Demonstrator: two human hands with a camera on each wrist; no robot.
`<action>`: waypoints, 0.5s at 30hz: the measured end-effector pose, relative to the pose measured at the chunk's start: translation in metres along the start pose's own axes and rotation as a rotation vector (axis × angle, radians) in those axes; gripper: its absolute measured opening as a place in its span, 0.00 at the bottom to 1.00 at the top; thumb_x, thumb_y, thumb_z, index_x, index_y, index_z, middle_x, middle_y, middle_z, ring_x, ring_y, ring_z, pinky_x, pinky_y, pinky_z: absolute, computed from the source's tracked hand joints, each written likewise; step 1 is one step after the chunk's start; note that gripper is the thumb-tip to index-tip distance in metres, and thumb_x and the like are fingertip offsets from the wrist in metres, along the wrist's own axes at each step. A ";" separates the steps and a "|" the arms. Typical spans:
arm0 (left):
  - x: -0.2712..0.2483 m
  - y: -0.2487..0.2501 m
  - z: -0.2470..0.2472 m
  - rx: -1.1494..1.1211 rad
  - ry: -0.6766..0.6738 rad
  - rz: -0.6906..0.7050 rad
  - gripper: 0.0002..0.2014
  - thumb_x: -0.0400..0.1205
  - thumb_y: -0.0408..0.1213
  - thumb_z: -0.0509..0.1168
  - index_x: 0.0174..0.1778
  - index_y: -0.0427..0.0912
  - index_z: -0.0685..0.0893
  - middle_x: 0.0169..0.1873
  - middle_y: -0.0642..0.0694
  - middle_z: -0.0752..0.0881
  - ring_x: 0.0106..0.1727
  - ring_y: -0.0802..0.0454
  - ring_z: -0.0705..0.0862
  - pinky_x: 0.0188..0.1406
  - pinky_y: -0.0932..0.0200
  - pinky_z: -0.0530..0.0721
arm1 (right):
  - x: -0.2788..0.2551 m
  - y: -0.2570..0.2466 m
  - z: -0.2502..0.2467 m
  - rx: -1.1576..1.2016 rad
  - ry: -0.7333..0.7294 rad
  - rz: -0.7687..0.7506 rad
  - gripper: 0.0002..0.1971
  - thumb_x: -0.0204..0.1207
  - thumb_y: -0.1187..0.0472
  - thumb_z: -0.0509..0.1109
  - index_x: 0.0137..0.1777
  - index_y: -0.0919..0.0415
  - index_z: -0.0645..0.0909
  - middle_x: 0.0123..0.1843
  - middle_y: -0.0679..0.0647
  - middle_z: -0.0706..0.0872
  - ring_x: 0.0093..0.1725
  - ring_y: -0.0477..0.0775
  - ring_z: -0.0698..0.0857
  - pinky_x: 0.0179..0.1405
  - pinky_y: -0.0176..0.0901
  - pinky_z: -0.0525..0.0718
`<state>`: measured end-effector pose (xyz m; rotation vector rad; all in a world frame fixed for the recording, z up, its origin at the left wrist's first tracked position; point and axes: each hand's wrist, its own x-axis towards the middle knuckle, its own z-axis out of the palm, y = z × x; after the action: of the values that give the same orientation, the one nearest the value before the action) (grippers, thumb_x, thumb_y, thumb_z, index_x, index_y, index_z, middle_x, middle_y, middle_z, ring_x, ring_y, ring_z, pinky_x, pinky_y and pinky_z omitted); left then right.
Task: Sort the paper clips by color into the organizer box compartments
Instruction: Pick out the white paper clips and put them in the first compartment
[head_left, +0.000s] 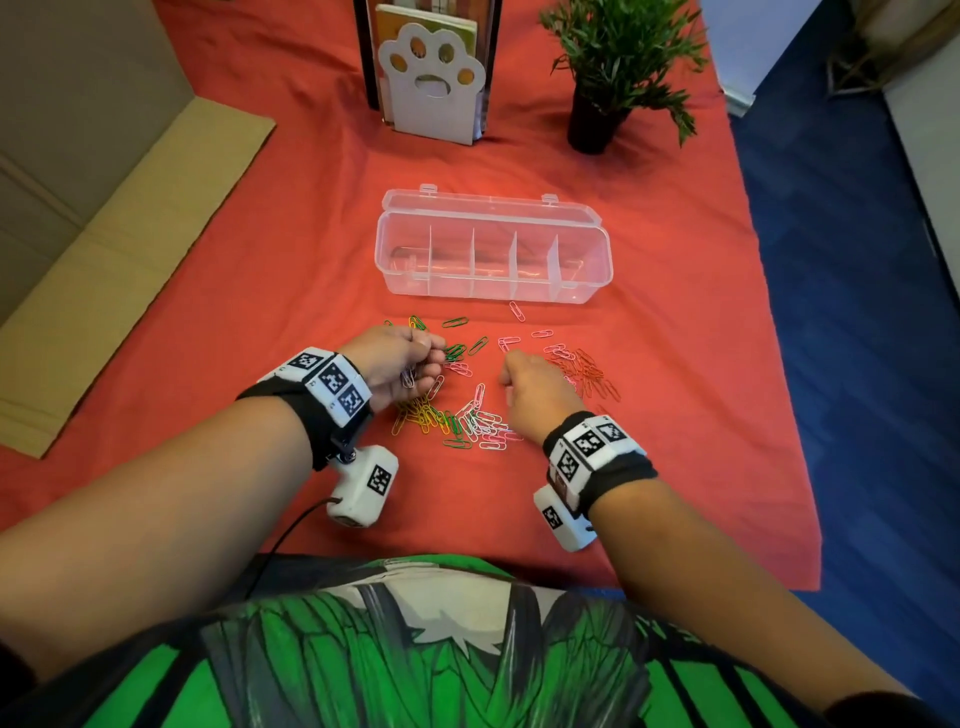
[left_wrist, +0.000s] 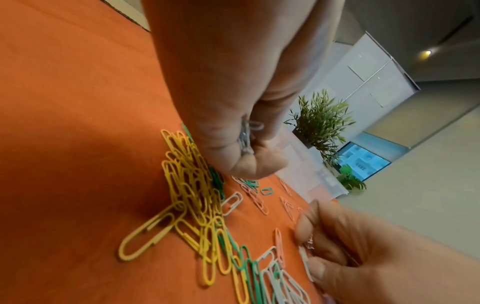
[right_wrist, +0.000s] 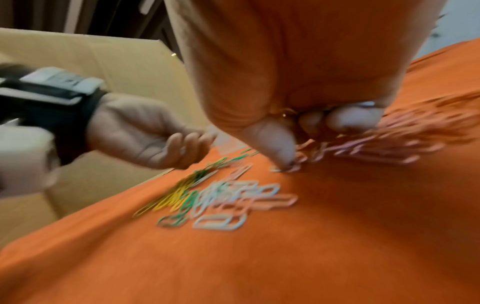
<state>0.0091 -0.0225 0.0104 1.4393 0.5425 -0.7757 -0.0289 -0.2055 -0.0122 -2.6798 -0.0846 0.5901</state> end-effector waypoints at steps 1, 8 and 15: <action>-0.001 0.001 -0.001 -0.031 0.003 -0.017 0.13 0.86 0.32 0.51 0.40 0.44 0.78 0.31 0.50 0.77 0.17 0.65 0.77 0.18 0.71 0.78 | 0.000 0.006 -0.005 -0.012 0.017 0.034 0.14 0.69 0.72 0.62 0.54 0.61 0.77 0.54 0.61 0.81 0.57 0.65 0.80 0.56 0.48 0.79; 0.008 -0.010 0.000 0.911 0.240 0.230 0.12 0.76 0.47 0.69 0.37 0.40 0.87 0.31 0.44 0.83 0.34 0.46 0.81 0.34 0.60 0.75 | 0.007 -0.007 -0.014 -0.089 0.020 0.079 0.12 0.75 0.58 0.64 0.50 0.65 0.83 0.54 0.63 0.85 0.55 0.64 0.84 0.54 0.50 0.82; 0.008 -0.019 0.010 1.457 0.252 0.454 0.12 0.74 0.44 0.68 0.44 0.38 0.87 0.47 0.38 0.88 0.53 0.38 0.84 0.50 0.52 0.81 | 0.001 -0.023 0.012 -0.082 0.069 -0.039 0.15 0.76 0.54 0.67 0.57 0.61 0.74 0.55 0.62 0.84 0.57 0.65 0.82 0.53 0.53 0.82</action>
<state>-0.0009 -0.0328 -0.0072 2.8816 -0.3264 -0.5820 -0.0330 -0.1802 -0.0140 -2.7685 -0.1444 0.4917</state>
